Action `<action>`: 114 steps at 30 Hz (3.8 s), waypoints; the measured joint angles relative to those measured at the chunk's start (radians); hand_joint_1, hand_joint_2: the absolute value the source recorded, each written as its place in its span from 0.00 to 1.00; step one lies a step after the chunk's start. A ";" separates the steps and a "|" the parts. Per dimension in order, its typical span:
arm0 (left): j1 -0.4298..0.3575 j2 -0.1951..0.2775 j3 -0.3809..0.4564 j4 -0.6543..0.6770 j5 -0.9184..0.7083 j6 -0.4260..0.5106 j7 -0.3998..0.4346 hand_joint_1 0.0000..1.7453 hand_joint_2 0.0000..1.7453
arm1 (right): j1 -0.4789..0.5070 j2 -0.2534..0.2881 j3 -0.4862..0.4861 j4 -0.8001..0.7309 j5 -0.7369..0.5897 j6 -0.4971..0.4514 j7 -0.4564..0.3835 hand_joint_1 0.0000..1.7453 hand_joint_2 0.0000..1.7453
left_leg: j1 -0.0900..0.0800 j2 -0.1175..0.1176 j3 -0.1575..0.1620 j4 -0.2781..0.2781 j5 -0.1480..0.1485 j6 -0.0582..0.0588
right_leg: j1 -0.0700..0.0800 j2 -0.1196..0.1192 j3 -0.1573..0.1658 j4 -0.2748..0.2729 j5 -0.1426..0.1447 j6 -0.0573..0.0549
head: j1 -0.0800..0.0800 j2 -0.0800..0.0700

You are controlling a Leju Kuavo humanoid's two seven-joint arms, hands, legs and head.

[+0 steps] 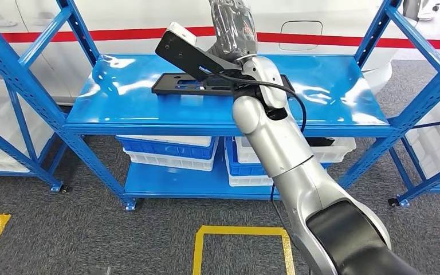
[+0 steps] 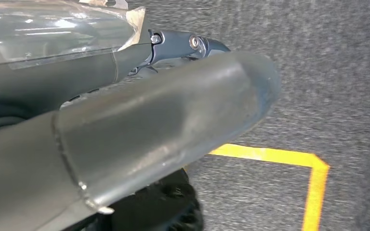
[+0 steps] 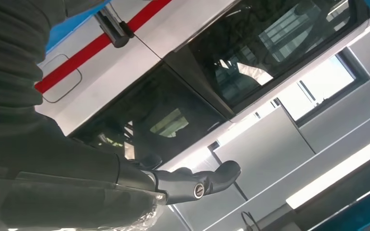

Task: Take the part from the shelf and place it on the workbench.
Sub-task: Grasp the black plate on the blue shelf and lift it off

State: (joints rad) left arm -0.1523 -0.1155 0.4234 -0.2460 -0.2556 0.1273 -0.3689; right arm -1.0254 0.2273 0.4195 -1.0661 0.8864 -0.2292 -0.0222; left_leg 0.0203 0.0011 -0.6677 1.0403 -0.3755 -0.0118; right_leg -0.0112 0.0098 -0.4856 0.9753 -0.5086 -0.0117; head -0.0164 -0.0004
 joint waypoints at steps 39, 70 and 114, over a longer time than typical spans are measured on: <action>0.012 0.018 -0.017 0.004 -0.060 0.003 0.033 0.00 0.00 | 0.045 -0.044 -0.014 -0.075 -0.018 0.013 0.008 0.00 1.00 | -0.029 -0.006 0.060 -0.044 -0.036 0.030 | 0.017 0.001 -0.086 0.020 0.058 -0.011 | 0.001 0.000; 0.017 -0.018 -0.016 0.016 -0.088 -0.052 0.003 0.00 0.00 | 0.496 -0.289 0.325 -0.461 0.058 0.068 -0.105 0.00 1.00 | -0.027 -0.007 0.059 -0.044 -0.043 0.037 | 0.018 0.001 -0.084 0.016 0.055 -0.008 | 0.000 0.000; 0.021 -0.029 0.003 0.017 -0.139 -0.094 0.036 0.00 0.00 | 0.290 -0.169 0.182 0.213 0.381 -0.114 0.123 0.00 1.00 | -0.027 -0.009 0.058 -0.044 -0.043 0.037 | 0.018 0.000 -0.084 0.016 0.055 -0.007 | 0.000 0.000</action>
State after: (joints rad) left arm -0.1317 -0.1446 0.4263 -0.2293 -0.3942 0.0330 -0.3332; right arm -0.7351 0.0588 0.6010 -0.8528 1.2677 -0.3434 0.1006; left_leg -0.0067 -0.0077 -0.6093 0.9966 -0.4187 0.0256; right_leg 0.0069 0.0097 -0.5694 0.9914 -0.4534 -0.0189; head -0.0160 -0.0004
